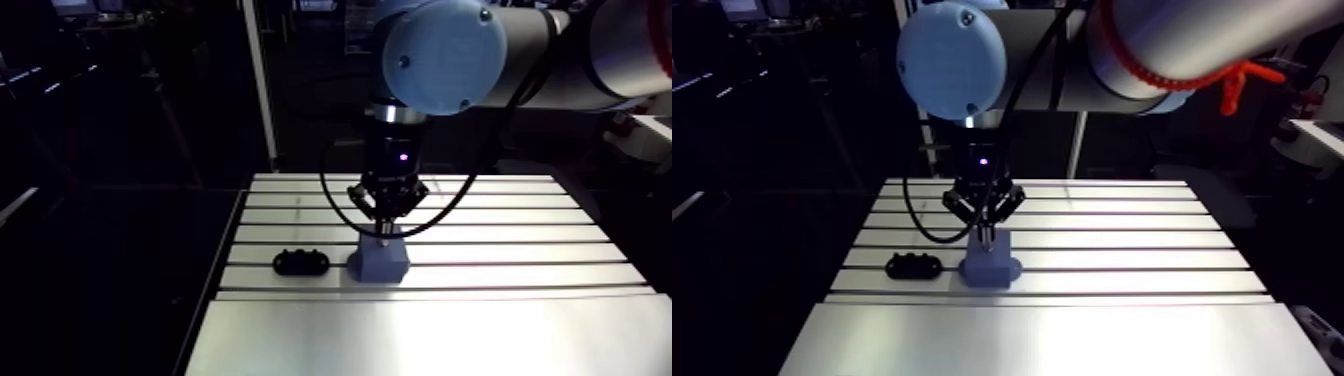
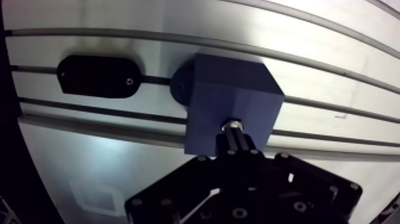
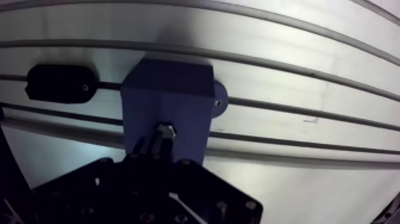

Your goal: Pick up the M10 bolt and insert it into the hex recess until seated.

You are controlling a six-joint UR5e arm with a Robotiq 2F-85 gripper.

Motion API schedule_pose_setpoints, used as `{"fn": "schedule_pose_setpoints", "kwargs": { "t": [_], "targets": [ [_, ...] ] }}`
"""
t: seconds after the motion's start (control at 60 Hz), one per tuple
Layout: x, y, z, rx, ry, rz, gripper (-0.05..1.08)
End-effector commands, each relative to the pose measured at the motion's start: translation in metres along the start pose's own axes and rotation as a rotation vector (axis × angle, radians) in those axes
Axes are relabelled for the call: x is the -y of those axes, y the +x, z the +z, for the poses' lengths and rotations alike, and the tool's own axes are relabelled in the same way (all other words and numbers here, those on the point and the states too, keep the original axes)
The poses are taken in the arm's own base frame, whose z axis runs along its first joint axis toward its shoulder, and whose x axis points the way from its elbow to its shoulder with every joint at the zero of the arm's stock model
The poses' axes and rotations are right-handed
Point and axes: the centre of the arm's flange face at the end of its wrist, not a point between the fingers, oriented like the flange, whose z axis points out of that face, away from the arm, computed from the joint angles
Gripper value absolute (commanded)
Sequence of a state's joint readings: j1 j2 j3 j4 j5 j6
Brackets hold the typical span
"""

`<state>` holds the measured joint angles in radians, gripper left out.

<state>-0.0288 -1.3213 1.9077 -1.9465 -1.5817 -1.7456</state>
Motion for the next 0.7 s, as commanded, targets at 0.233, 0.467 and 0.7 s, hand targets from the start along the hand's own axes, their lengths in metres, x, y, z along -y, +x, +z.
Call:
{"fn": "schedule_pose_setpoints", "kwargs": {
  "t": [0.233,0.467,0.7],
  "targets": [
    [-0.0018,-0.0001,0.0028,-0.004,-0.001,-0.008,1.08],
    [-0.0033,-0.0005,0.0047,0.0,0.001,-0.005,1.08],
    [-0.0039,-0.0005,0.0076,0.005,0.002,-0.004,1.08]
  ]
}}
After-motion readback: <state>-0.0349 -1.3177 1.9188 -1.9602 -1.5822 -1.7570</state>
